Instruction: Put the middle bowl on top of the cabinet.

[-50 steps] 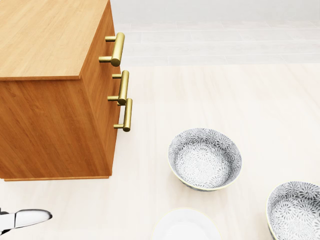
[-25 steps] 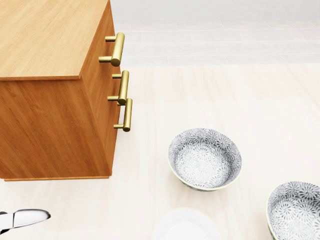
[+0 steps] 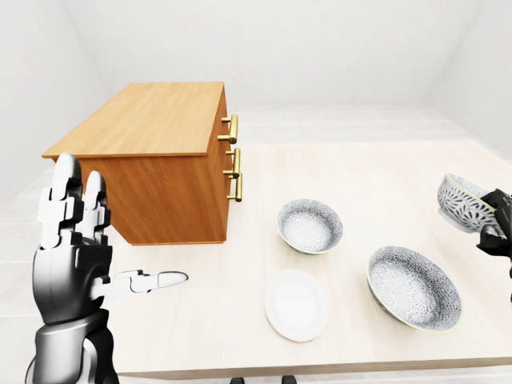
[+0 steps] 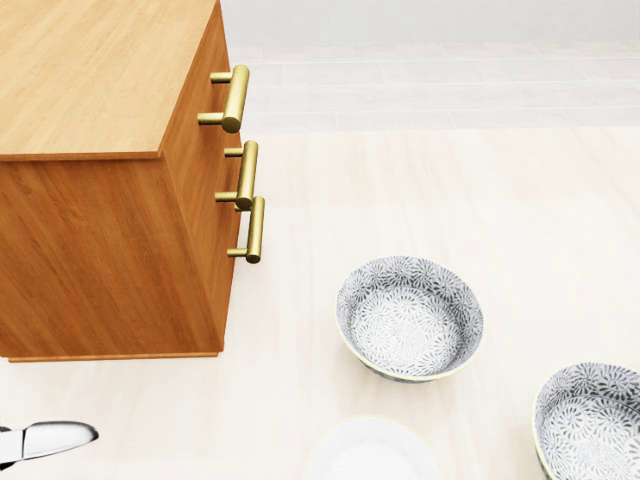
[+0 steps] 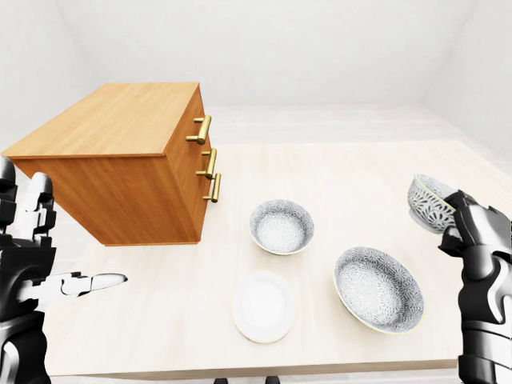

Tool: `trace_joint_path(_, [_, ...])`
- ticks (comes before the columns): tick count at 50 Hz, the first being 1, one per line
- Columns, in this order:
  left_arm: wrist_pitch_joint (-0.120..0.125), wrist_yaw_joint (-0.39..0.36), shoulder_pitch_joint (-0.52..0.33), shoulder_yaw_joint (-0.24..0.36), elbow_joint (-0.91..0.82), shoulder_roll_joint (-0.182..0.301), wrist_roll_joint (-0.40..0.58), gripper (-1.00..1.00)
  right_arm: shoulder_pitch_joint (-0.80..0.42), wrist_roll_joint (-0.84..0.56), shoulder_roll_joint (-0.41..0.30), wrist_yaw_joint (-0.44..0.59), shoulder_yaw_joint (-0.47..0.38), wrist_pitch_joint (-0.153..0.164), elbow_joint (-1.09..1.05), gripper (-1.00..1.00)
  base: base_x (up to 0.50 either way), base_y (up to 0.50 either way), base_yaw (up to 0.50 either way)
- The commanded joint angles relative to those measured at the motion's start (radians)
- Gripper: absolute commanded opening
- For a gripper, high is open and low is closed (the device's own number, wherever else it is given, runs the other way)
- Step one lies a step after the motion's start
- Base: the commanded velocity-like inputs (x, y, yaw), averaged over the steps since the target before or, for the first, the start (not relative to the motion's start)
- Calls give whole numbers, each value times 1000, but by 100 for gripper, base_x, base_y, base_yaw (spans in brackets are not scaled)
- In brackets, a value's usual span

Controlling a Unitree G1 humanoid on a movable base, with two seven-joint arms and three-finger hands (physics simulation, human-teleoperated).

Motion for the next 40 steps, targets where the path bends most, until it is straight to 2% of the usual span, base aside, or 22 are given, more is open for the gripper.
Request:
trace_joint_path(1, [0,-1,0,-2,1,-1,6,100,-63,-99,29,141,-26,0,-221,-100,0,0,0])
trace_joint_path(5, [0,-2,-7,14,-14,5,-7,100,-131,-121,33,207,6,0,-302,-100,0,0,0])
trace_joint_path(7, [0,-3,-11,27,-27,9,-21,100,-205,-83,40,256,22,0,-302,-100,0,0,0])
trace_joint_path(12, [0,-9,8,-4,9,-6,12,100,-401,-69,21,213,99,0,-198,-100,0,0,0])
trace_joint_path(18, [0,-13,1,21,10,1,-13,100,-572,-44,38,174,187,0,-119,-100,0,0,0])
trace_joint_path(30, [0,-26,5,34,47,2,-26,100,-803,-94,140,139,308,0,-8,-100,0,0,0])
trace_joint_path(33, [0,-39,9,89,16,2,-100,100,-889,-68,193,80,319,0,38,-100,0,0,0])
trace_joint_path(35, [0,-39,7,99,12,10,-102,100,-919,-60,215,54,324,0,59,-100,0,0,0])
trace_joint_path(37, [0,-53,16,80,29,20,-71,100,-957,-58,238,58,343,0,96,-100,0,0,0])
trace_joint_path(40, [0,-64,30,50,69,9,-24,100,-1009,-74,271,23,374,0,165,-100,0,0,0])
